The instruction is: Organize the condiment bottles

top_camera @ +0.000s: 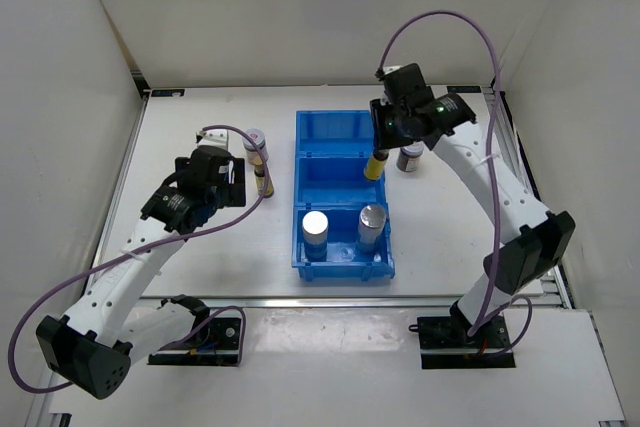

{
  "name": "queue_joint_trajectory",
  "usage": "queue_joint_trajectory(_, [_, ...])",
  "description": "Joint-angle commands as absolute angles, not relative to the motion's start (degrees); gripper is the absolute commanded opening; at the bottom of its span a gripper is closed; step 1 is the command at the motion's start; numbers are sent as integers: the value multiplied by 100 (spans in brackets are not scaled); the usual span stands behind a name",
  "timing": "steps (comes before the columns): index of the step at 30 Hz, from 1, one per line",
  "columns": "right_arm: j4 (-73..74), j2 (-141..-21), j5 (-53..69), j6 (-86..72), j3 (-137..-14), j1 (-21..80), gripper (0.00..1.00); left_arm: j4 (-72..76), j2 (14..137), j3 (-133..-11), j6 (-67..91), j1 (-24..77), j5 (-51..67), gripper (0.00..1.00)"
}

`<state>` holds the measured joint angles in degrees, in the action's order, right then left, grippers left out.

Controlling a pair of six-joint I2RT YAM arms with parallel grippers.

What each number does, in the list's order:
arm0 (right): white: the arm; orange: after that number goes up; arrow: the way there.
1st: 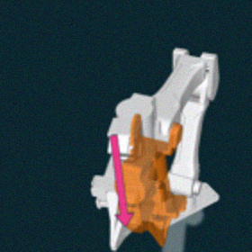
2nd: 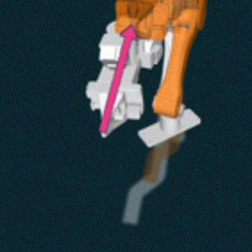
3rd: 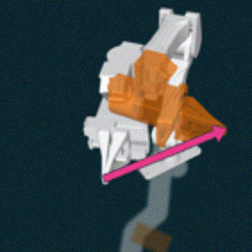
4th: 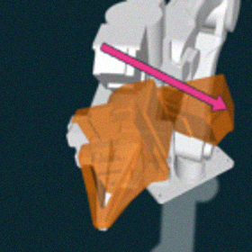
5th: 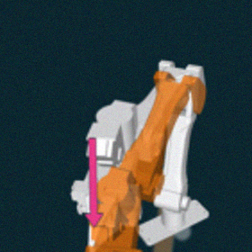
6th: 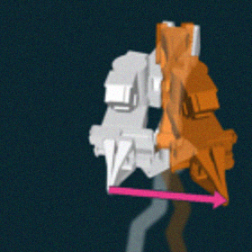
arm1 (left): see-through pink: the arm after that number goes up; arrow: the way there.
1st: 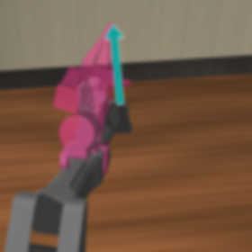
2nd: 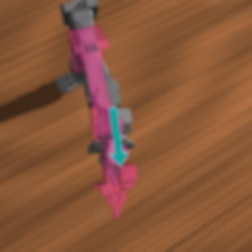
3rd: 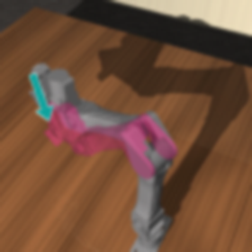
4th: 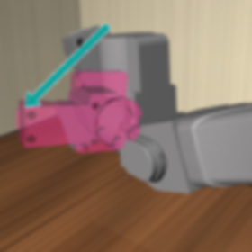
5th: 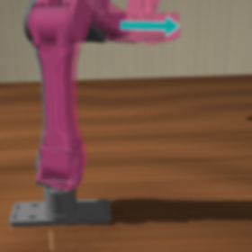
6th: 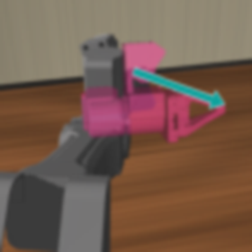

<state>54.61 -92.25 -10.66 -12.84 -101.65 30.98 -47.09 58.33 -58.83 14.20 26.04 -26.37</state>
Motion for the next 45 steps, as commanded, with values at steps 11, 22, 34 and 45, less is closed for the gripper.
queue_joint_trajectory(11, [4659, -10037, -1116, -1222, -9704, 3428, 0, -4544, 5695, -5871, 1345, 2584, -2637, 99])
queue_joint_trajectory(22, [4518, -10213, -1230, -1389, -9377, 3428, 48, -4544, 5801, -5871, 1345, 2584, -2637, 99])
queue_joint_trajectory(34, [4860, -9300, -1494, -1389, -9887, 3428, 83, -4492, 6476, -6353, 1670, 2522, -1671, 99])
queue_joint_trajectory(45, [4983, -8272, -1126, -1283, -9431, 3428, 88, -4123, 8611, -7734, 1802, 2408, -1099, 99])
